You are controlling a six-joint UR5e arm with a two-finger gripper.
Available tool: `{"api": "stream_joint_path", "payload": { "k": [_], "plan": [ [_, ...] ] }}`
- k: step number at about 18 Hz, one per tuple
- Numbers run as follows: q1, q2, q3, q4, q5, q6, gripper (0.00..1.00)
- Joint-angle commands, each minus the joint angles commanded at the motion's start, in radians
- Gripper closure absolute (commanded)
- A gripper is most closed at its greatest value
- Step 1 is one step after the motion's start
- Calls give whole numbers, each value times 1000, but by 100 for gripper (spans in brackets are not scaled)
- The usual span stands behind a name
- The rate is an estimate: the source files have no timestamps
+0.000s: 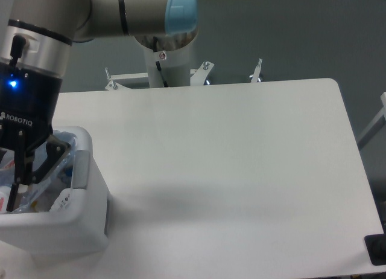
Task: Place the trash in the trash can
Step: 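Lower the bottle into the white trash bin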
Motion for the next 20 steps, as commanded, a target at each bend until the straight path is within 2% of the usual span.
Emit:
{"api": "stream_joint_path", "payload": {
  "k": [5, 9, 11, 12, 13, 14, 15, 16, 20],
  "plan": [
    [-12, -29, 2, 0, 0, 8, 73],
    [-34, -26, -46, 0, 0, 9, 72],
    [-35, -22, -57, 0, 0, 11, 50],
    [-38, -20, -58, 0, 0, 8, 49],
    [-46, -15, -66, 0, 0, 8, 42],
    [-51, -8, -78, 0, 2, 8, 29],
    [-49, -2, -92, 0, 3, 11, 10],
    [-49, 6, -103, -2, 5, 8, 0],
    [-37, 17, -110, -3, 18, 6, 0]
  ]
}}
